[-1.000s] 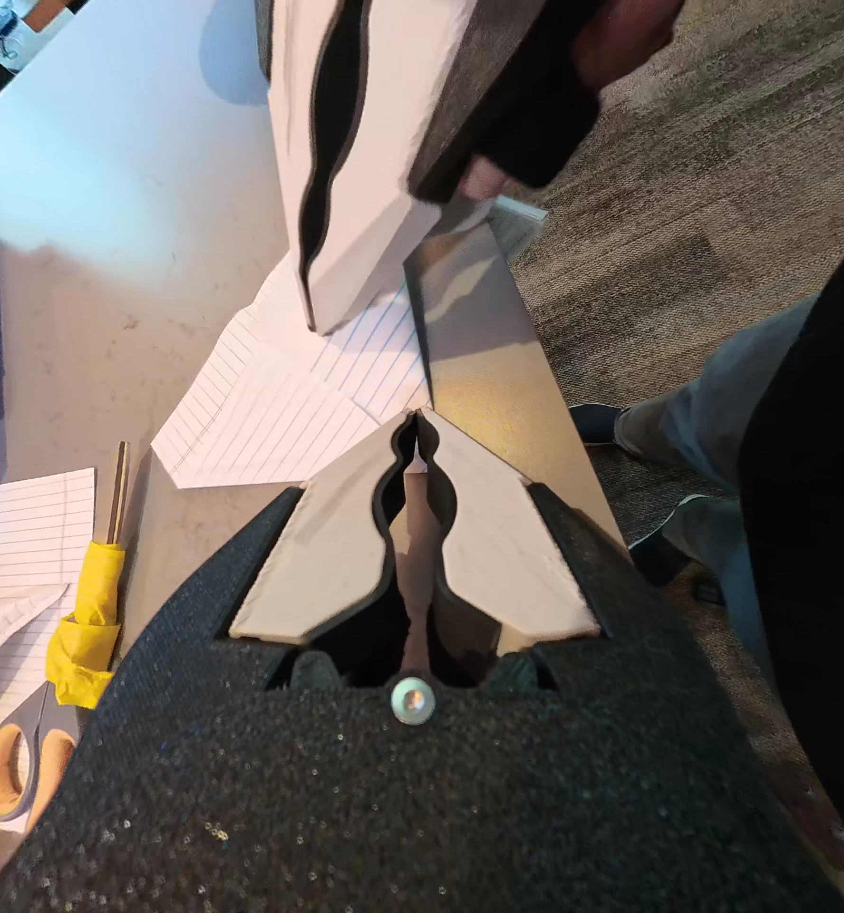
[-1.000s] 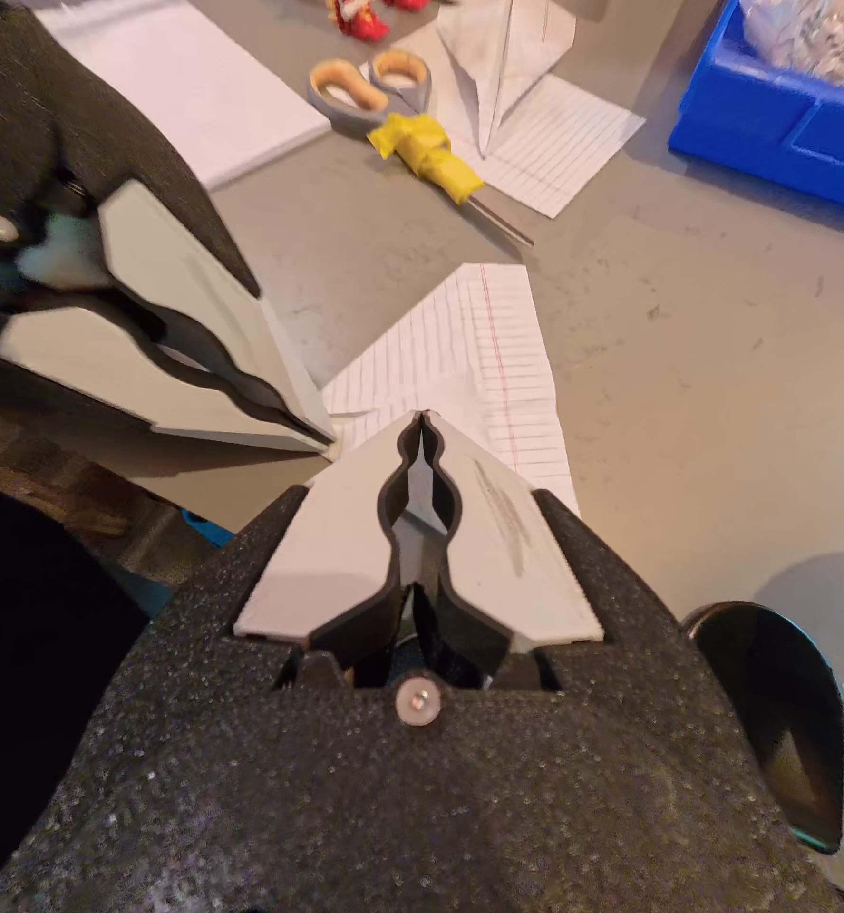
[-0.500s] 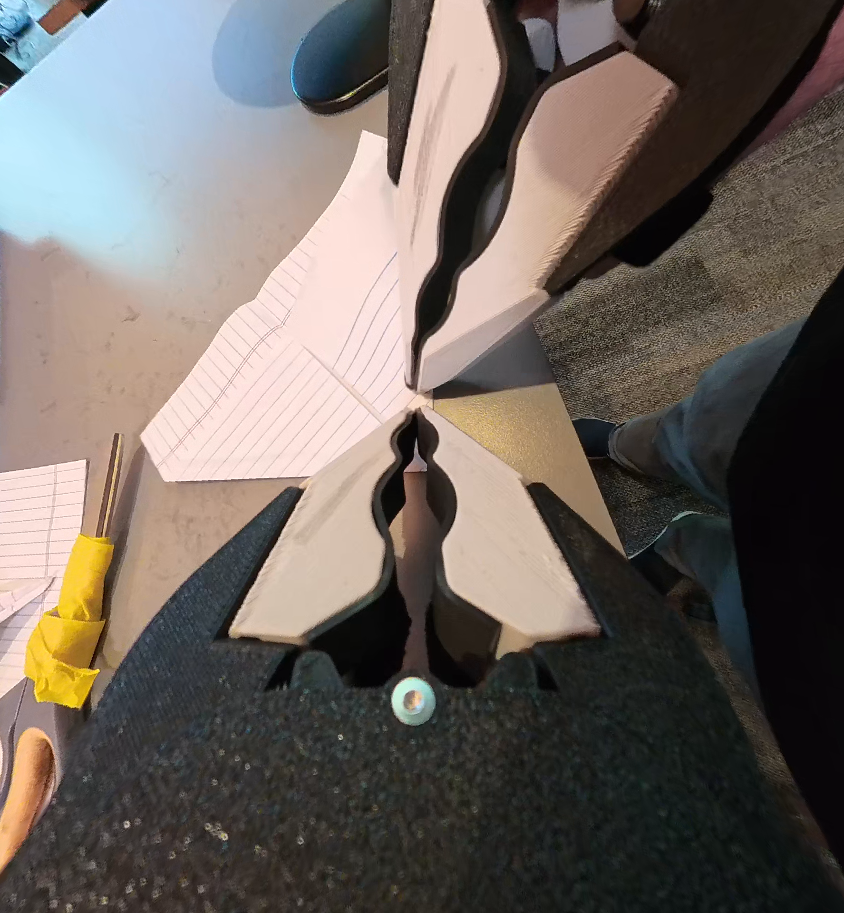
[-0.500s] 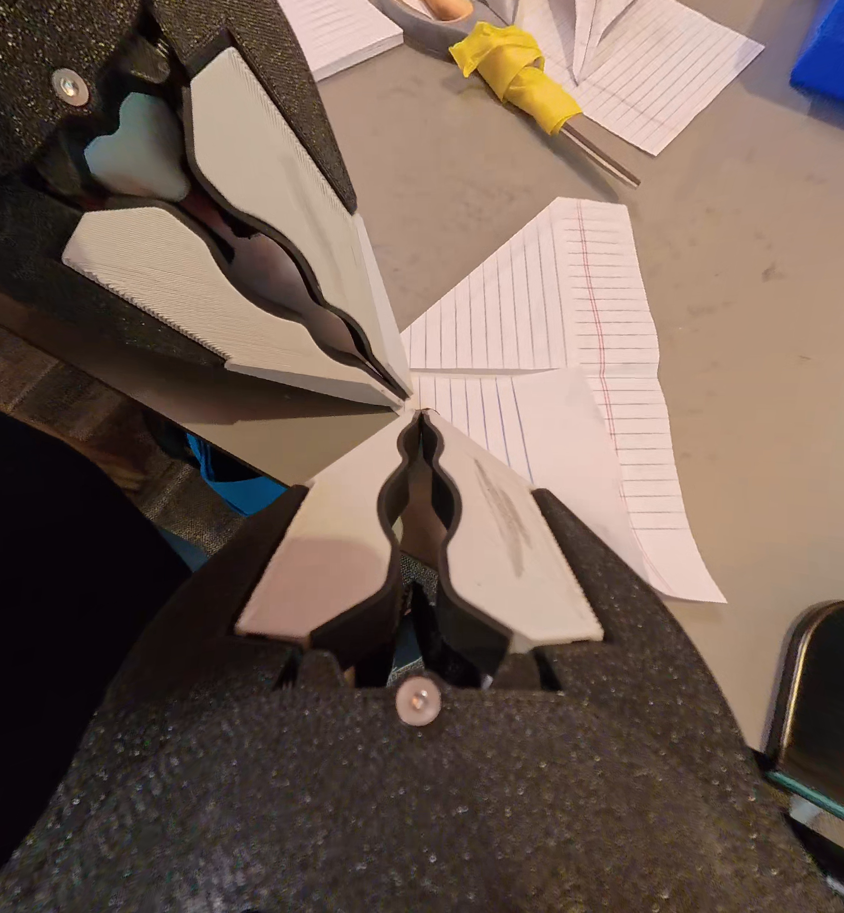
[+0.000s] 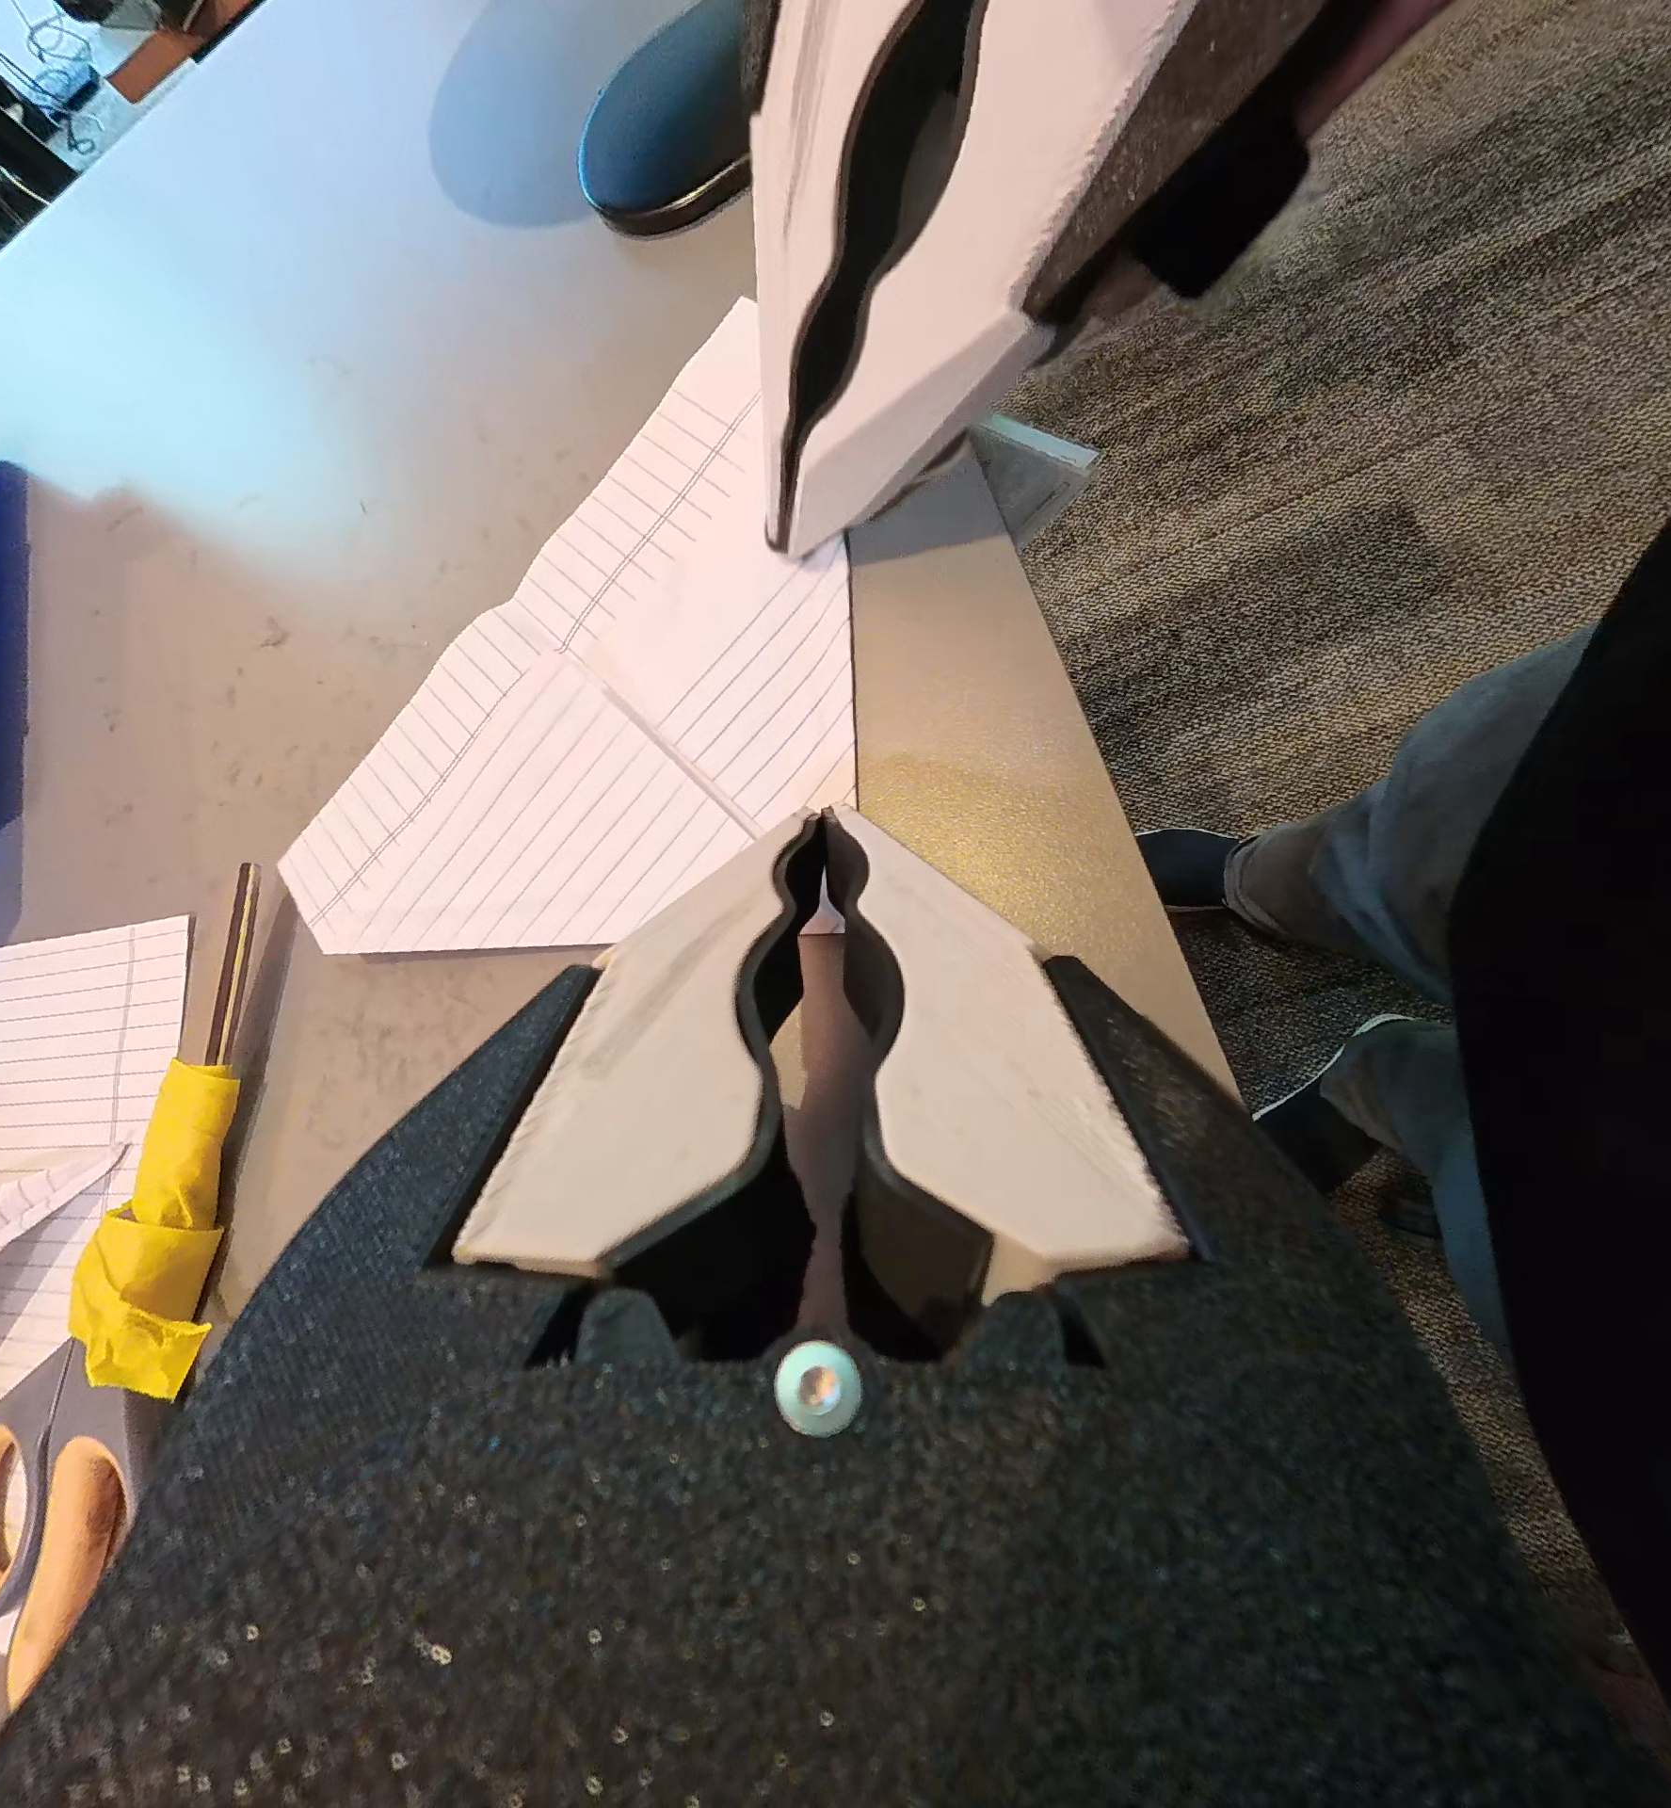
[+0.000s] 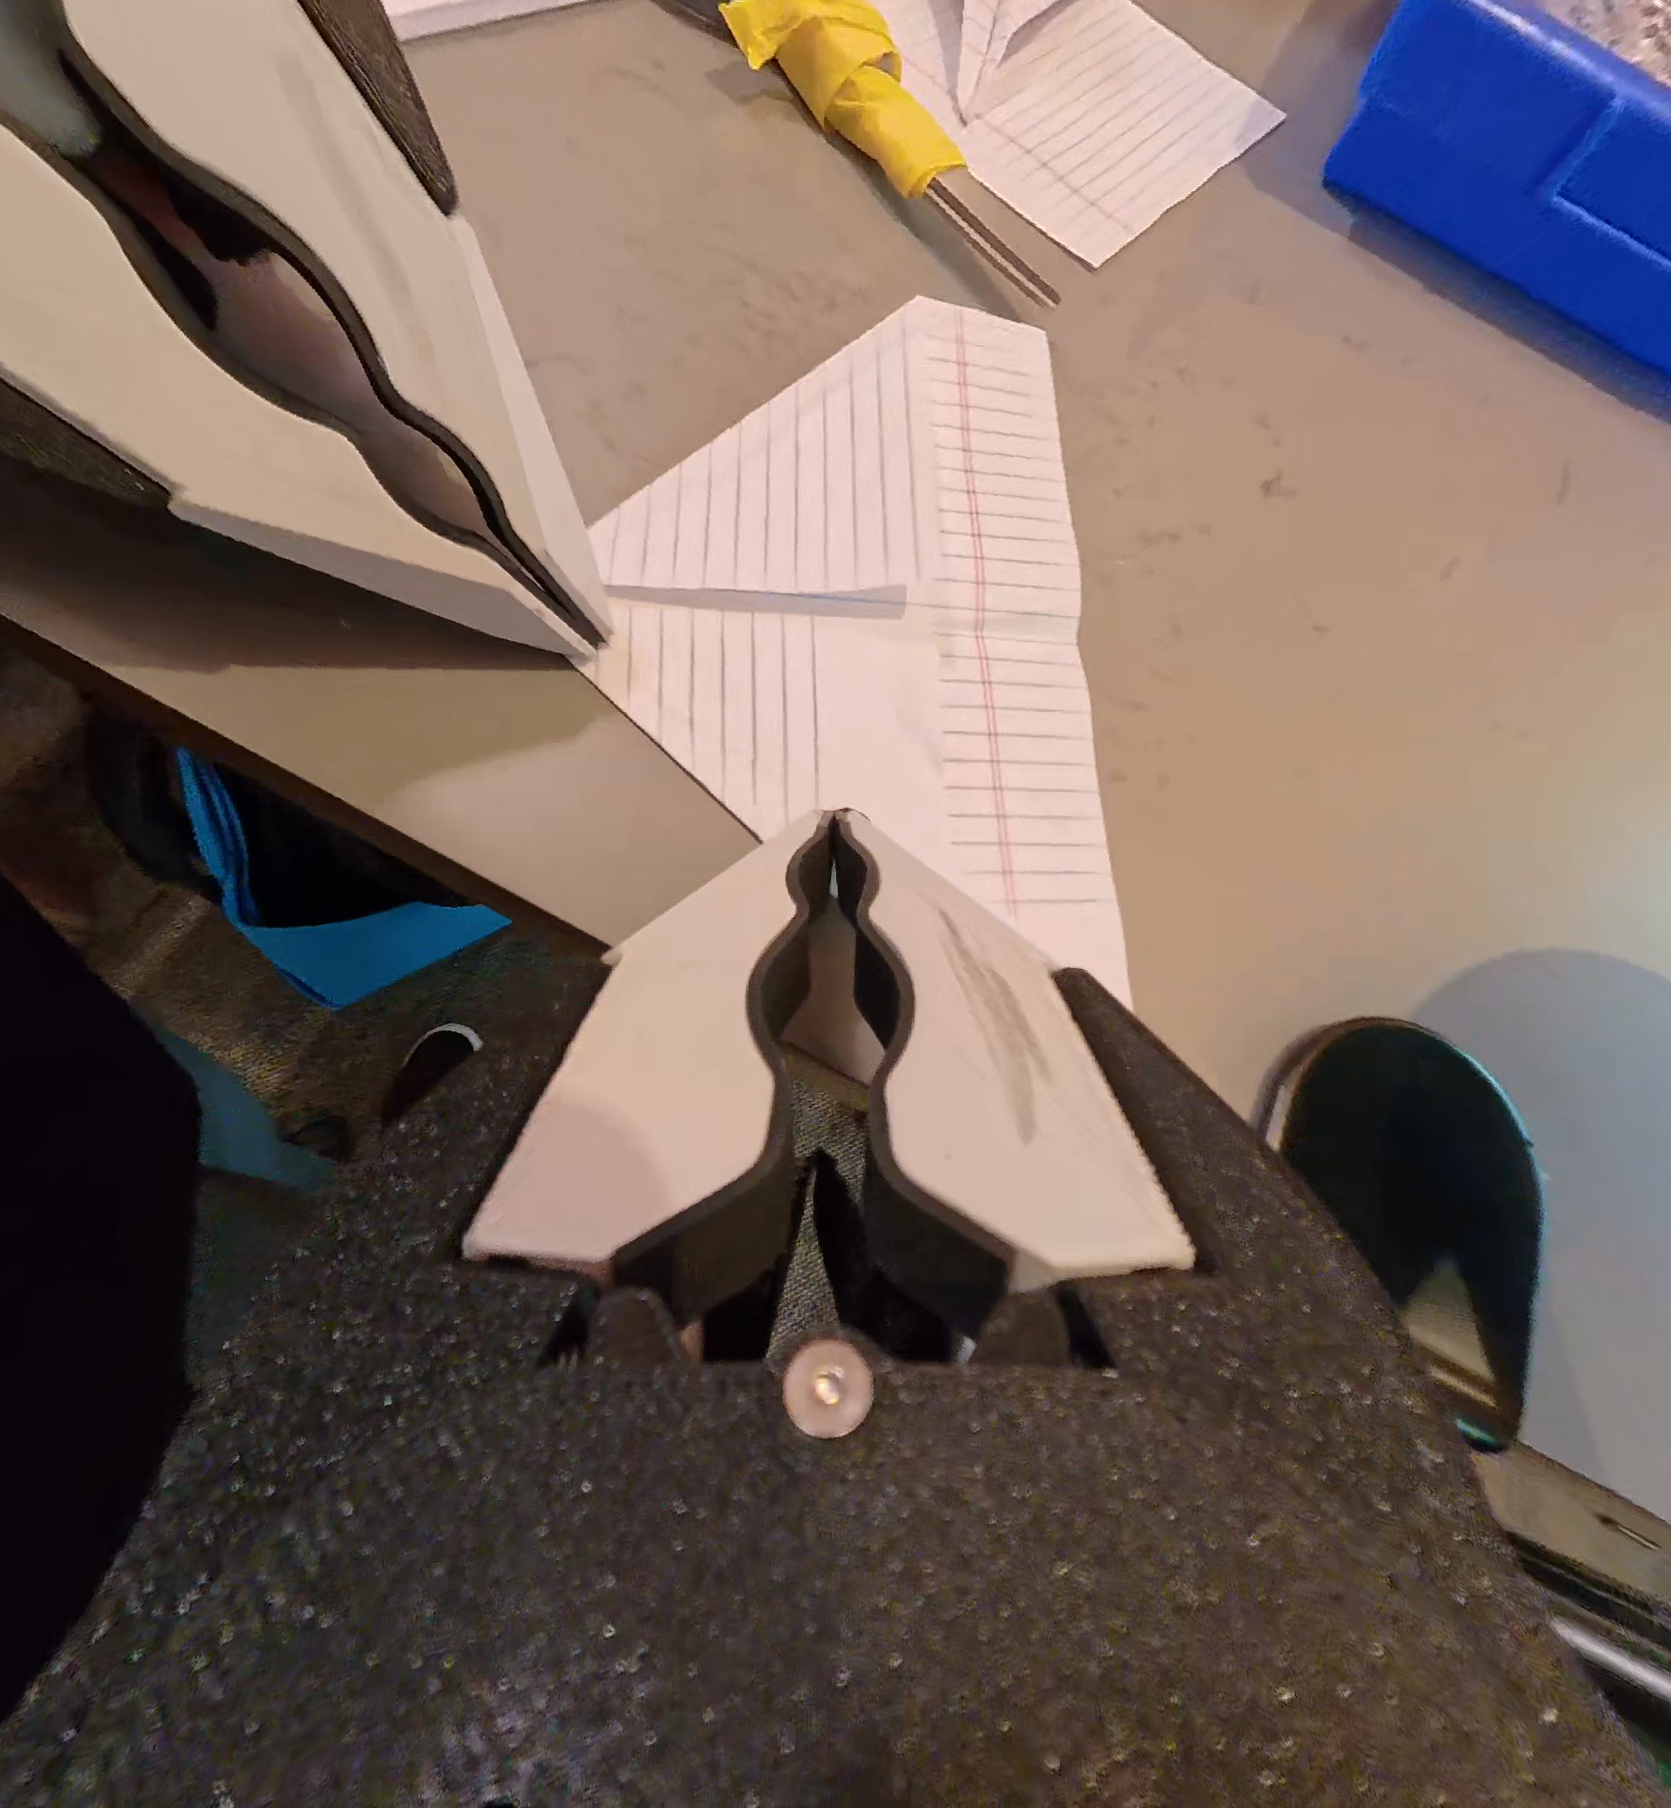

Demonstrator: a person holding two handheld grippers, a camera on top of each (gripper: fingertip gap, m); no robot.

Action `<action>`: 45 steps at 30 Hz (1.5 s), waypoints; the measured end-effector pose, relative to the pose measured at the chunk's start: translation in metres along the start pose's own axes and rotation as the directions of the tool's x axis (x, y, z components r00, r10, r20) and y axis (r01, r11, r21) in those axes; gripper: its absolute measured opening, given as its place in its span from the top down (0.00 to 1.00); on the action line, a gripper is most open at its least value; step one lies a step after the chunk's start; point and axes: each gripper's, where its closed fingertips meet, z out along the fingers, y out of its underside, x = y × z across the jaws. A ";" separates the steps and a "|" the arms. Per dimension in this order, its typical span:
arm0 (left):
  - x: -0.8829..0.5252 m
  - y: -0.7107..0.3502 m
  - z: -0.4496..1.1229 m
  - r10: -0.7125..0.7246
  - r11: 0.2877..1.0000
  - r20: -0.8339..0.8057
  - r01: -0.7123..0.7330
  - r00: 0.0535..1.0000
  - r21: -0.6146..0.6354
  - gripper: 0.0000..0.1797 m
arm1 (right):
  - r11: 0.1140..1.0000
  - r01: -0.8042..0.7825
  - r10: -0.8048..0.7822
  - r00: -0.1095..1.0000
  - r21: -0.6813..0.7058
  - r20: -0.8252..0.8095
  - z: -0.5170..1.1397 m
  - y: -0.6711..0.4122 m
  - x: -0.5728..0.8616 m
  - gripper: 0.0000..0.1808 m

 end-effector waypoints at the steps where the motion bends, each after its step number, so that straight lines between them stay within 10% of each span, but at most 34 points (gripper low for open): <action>1: 0.000 -0.001 0.000 0.000 1.000 0.000 0.000 1.000 0.000 1.00 | 1.000 0.006 -0.006 1.000 0.003 -0.011 -0.002 0.002 0.004 1.00; 45: 0.003 -0.001 -0.003 -0.011 1.000 -0.008 0.011 1.000 0.003 1.00 | 0.978 -0.204 0.204 0.979 -0.033 0.006 -0.018 0.020 0.022 1.00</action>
